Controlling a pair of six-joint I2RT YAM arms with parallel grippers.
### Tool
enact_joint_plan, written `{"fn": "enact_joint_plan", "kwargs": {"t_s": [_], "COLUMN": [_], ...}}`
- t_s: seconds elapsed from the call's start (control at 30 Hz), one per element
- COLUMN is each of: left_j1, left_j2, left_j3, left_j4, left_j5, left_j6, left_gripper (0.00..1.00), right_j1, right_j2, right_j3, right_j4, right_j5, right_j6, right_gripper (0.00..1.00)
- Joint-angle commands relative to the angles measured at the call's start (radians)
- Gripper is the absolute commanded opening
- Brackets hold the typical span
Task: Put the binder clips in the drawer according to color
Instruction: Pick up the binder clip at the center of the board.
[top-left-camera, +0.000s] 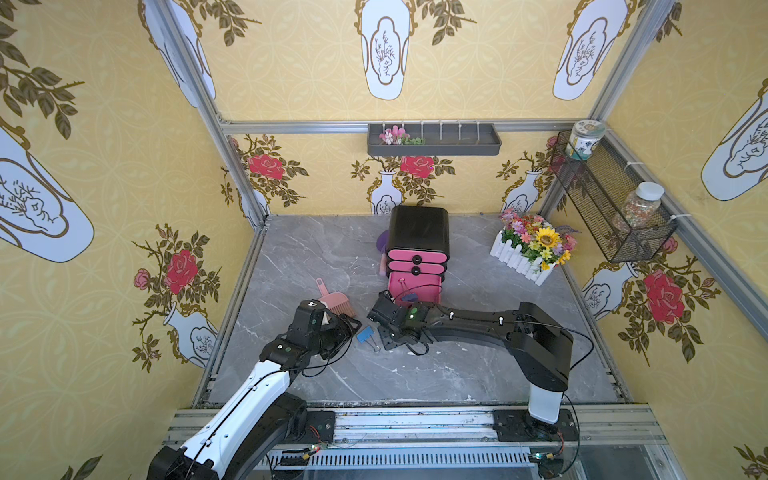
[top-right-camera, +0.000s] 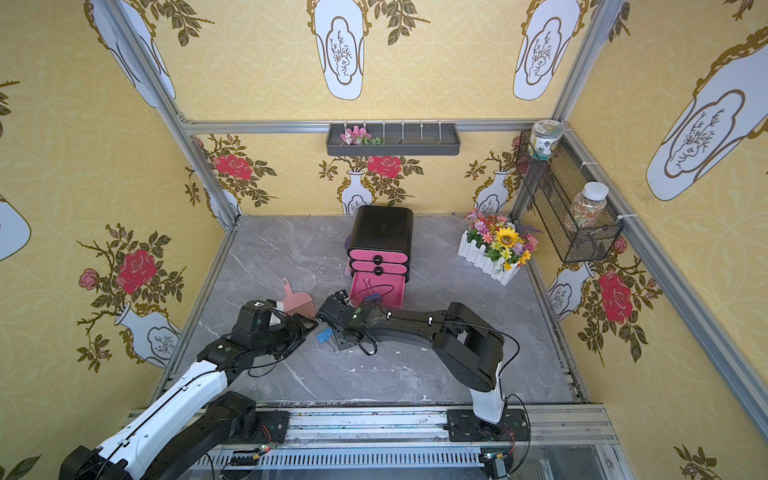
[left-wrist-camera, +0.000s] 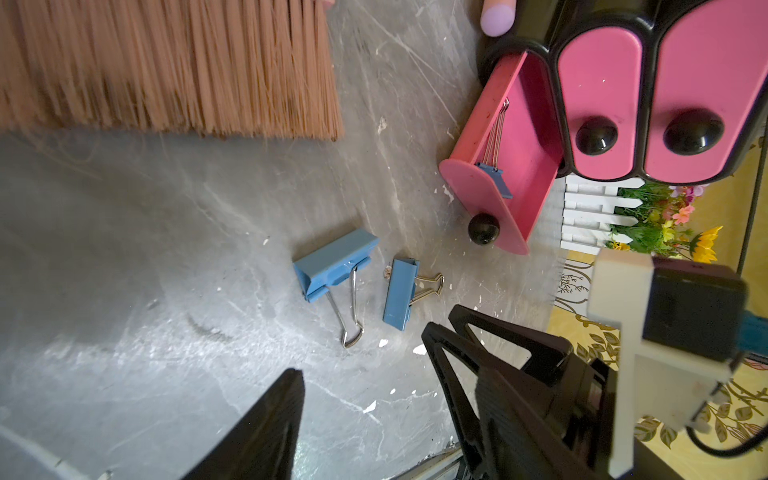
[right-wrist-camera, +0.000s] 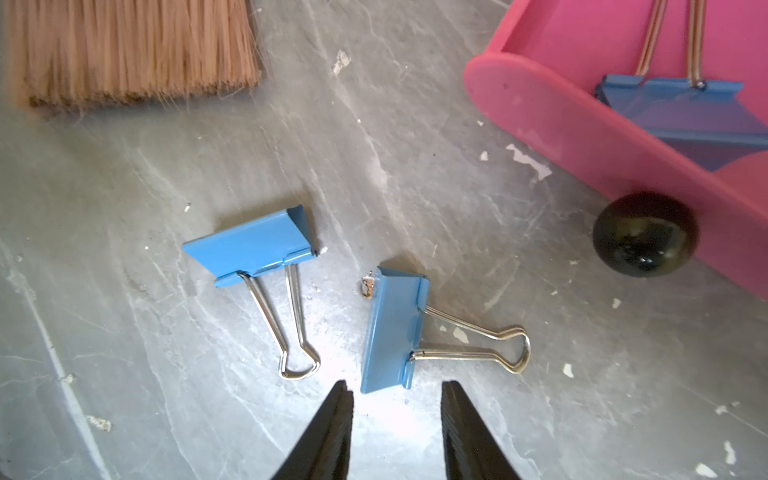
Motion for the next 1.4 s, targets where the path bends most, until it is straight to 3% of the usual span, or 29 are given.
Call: {"fn": "enact_joint_plan", "kwargs": {"t_s": [0.0,0.2,0.5,0.7,0.93,1.37], "left_j1": [0.001,0.001,0.002,0.001,0.001,0.002], "left_j2": [0.000,-0.005,-0.015,-0.015,0.004,0.008], "left_j3": [0.001,-0.004,-0.013,-0.025,-0.027,-0.009], "left_j4": [0.025,0.023,0.029,0.035,0.062,0.055], "left_j5": [0.011,0.011,0.017,0.020,0.028,0.023], "left_j6": [-0.003,-0.003,0.000,0.002,-0.005,-0.005], "left_gripper": [0.71,0.71,0.71,0.71,0.71,0.71], "right_j1": [0.009,0.025,0.014,0.009,0.011,0.034], "right_j2": [0.019,0.094,0.173,0.179,0.142,-0.023], "right_j3": [0.019,0.101,0.122,0.091,0.038,0.016], "right_j4": [-0.027,-0.057,-0.063,-0.054,-0.061,-0.150], "right_j5": [0.022,0.037,0.037,0.037,0.048,0.141], "right_j6": [0.002,0.033,0.066,0.084,0.088,0.083], "right_gripper": [0.47,0.54,0.52,0.44,0.25,0.24]}}
